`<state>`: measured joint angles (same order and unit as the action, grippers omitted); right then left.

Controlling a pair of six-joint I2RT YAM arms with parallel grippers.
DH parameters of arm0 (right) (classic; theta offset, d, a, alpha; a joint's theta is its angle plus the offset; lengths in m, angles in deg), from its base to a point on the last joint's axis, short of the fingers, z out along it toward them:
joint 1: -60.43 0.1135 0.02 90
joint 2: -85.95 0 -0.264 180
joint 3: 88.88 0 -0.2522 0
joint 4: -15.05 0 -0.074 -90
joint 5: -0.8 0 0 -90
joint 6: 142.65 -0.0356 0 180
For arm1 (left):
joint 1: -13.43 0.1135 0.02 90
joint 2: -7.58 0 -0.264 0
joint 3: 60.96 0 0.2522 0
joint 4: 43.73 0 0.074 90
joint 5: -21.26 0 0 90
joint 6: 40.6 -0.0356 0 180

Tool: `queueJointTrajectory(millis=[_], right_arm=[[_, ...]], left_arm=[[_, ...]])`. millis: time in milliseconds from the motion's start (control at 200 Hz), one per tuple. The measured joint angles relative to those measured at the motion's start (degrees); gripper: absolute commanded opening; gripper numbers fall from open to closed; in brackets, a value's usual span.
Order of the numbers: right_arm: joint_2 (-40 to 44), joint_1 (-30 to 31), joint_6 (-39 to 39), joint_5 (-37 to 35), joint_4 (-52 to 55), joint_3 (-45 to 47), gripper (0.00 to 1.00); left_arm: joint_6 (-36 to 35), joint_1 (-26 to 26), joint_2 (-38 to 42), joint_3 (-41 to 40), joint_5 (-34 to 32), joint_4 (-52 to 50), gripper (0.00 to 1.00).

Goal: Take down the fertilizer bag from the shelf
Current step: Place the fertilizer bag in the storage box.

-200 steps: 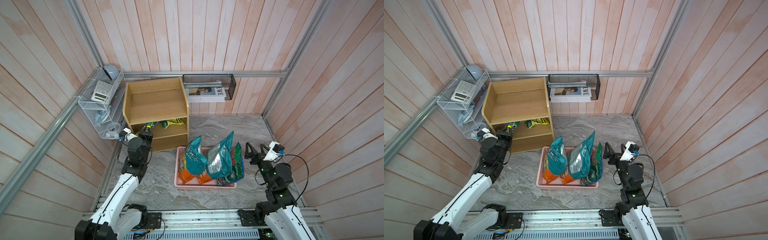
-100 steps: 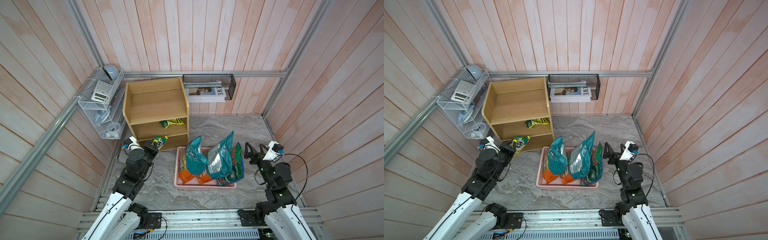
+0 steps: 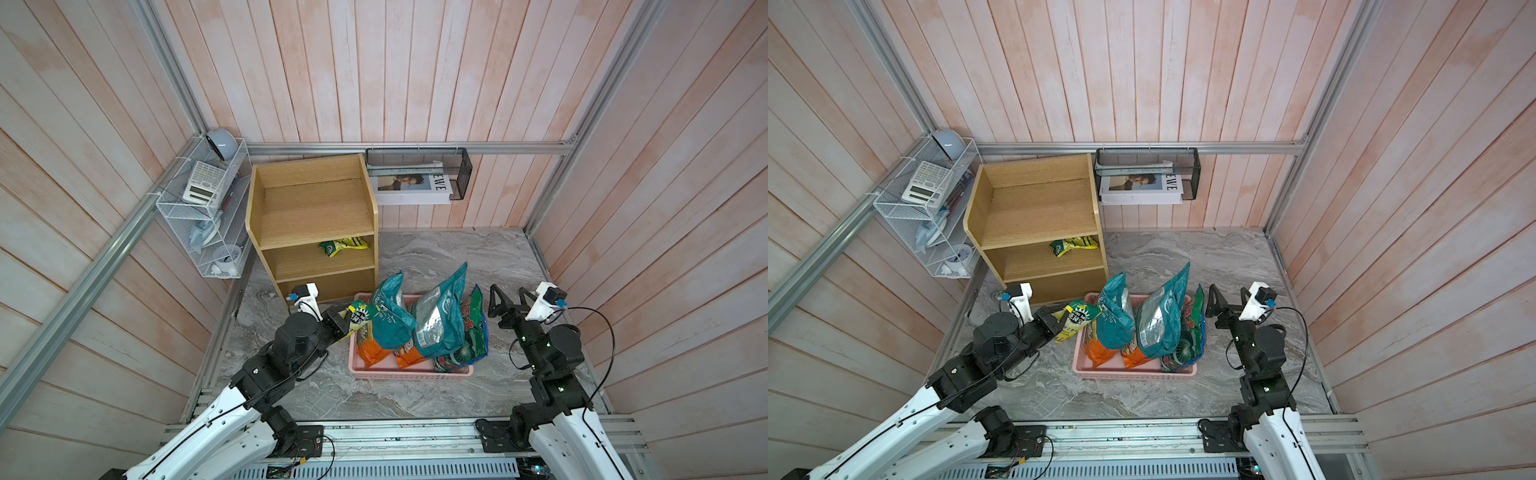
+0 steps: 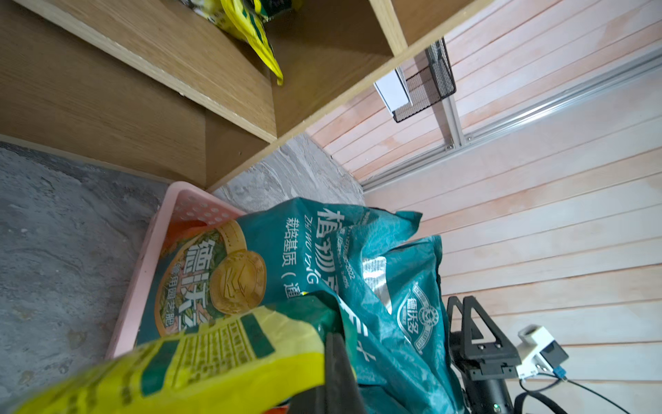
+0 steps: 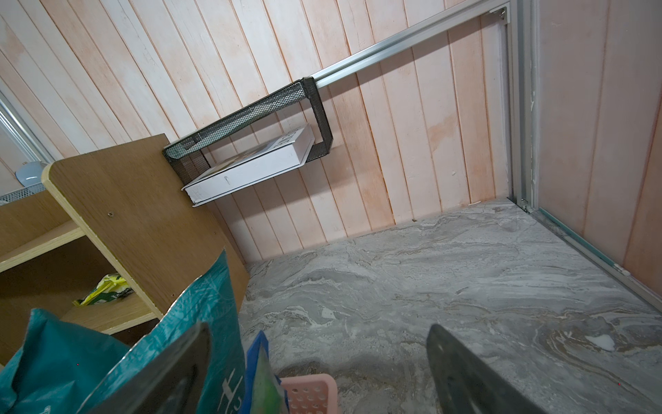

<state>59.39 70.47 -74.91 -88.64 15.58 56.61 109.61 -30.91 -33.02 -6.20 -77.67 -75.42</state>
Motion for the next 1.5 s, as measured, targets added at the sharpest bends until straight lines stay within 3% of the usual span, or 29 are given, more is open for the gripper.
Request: queueJointTrajectory(millis=[245,580,750,1000,1220,1495], right_arm=[[-0.55,0.0,0.0,-0.02,-0.22,0.0,0.98],[-1.42,0.0,0.02,0.39,-0.42,0.0,0.98],[-2.21,0.0,0.02,0.39,-0.44,0.0,0.98],[-4.15,0.0,0.02,0.37,-0.94,0.0,0.98],[-7.65,0.0,0.76,-0.76,-1.18,-0.42,0.98],[-8.15,0.0,1.62,-4.55,-1.73,-0.79,0.98]], left_arm=[[1.51,-2.99,-2.16,0.0,2.32,3.67,0.0],[1.29,-17.25,-2.93,1.97,-0.94,3.74,0.0],[1.79,-19.65,-2.67,1.66,-2.8,4.46,0.0],[5.88,-21.42,-8.17,-3.48,-2.51,15.39,0.0],[5.73,-28.26,-6.12,-3.76,-6.62,12.44,0.0],[5.79,-29.11,-5.51,-5.57,-5.68,12.74,0.0]])
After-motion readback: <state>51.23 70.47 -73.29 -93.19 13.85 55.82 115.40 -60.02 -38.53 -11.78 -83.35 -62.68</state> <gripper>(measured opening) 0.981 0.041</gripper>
